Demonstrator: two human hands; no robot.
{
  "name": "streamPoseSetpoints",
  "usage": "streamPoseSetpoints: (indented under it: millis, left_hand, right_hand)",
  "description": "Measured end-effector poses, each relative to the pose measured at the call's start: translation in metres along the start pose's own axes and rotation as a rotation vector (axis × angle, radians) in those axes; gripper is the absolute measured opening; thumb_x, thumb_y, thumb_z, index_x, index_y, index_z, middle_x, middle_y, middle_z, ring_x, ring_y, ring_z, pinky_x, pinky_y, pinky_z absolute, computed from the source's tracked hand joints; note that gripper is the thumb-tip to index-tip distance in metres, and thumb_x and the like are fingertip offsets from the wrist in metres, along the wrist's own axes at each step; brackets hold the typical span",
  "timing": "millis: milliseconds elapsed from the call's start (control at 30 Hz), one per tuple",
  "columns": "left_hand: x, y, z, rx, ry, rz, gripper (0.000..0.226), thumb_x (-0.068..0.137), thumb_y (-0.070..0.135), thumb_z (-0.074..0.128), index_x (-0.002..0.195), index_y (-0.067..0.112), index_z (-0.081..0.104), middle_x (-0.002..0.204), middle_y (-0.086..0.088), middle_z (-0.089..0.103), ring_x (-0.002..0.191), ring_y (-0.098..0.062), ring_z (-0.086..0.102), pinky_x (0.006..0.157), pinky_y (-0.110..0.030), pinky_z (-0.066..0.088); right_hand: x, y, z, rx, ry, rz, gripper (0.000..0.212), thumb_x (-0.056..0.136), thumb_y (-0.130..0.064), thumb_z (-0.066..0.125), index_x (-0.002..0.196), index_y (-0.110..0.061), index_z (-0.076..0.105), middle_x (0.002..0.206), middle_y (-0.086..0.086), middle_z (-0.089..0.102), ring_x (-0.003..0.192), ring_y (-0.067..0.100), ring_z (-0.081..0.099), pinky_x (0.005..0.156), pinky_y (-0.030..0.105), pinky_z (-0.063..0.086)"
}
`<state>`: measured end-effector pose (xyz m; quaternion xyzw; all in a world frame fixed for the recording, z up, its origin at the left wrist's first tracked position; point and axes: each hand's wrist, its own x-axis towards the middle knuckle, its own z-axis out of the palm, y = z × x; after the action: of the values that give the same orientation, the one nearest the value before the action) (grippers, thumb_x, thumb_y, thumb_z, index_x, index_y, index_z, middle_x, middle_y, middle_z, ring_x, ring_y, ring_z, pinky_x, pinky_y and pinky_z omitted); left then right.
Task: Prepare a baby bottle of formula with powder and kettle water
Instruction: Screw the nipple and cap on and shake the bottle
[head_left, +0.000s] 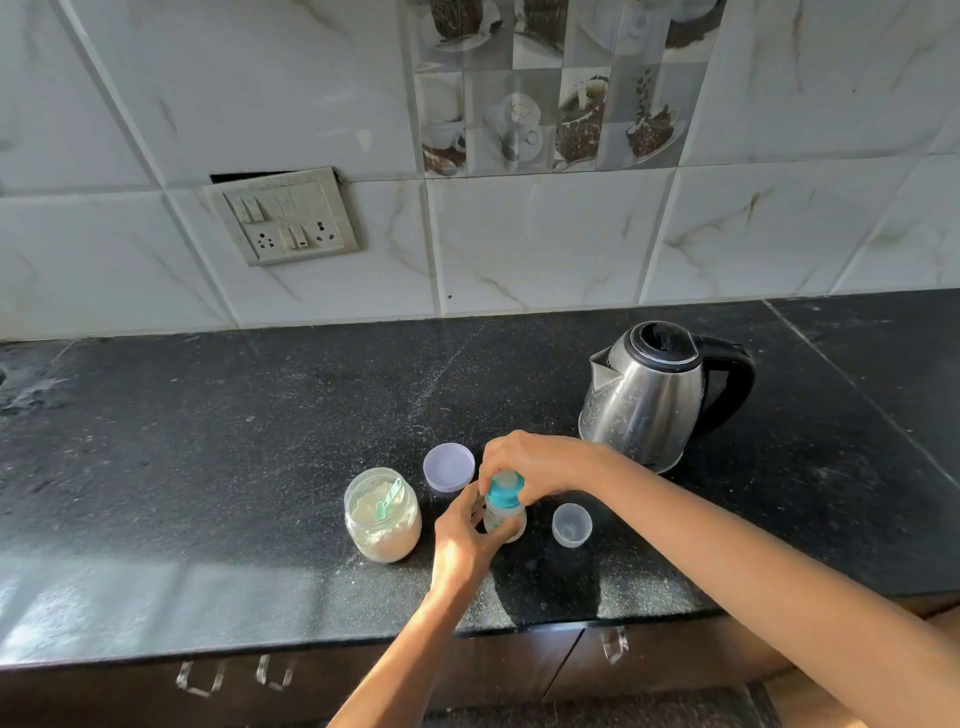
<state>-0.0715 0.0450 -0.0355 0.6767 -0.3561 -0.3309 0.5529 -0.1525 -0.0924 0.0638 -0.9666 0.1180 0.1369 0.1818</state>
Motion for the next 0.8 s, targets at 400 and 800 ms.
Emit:
streamPoseSetpoints:
  millis: [400, 800]
  left_hand:
    - [0.002, -0.005, 0.000, 0.050, 0.007, 0.004, 0.046, 0.071, 0.011, 0.081, 0.110, 0.028, 0.062, 0.099, 0.016, 0.069, 0.093, 0.009, 0.062, 0.075, -0.006, 0.045]
    - [0.004, -0.004, -0.001, 0.047, -0.011, -0.001, 0.046, 0.068, 0.016, 0.084, 0.105, 0.032, 0.061, 0.096, 0.015, 0.070, 0.090, 0.006, 0.064, 0.074, -0.009, 0.048]
  right_hand:
    - [0.006, -0.009, 0.012, -0.032, 0.105, 0.368, 0.059, 0.080, -0.070, 0.052, 0.080, -0.011, 0.055, 0.077, 0.007, 0.061, 0.059, 0.019, 0.058, 0.047, 0.028, 0.040]
    - [-0.008, 0.021, 0.020, 0.245, 0.147, -0.018, 0.044, 0.073, -0.012, 0.074, 0.113, -0.024, 0.062, 0.108, -0.006, 0.054, 0.094, 0.010, 0.054, 0.081, 0.029, 0.051]
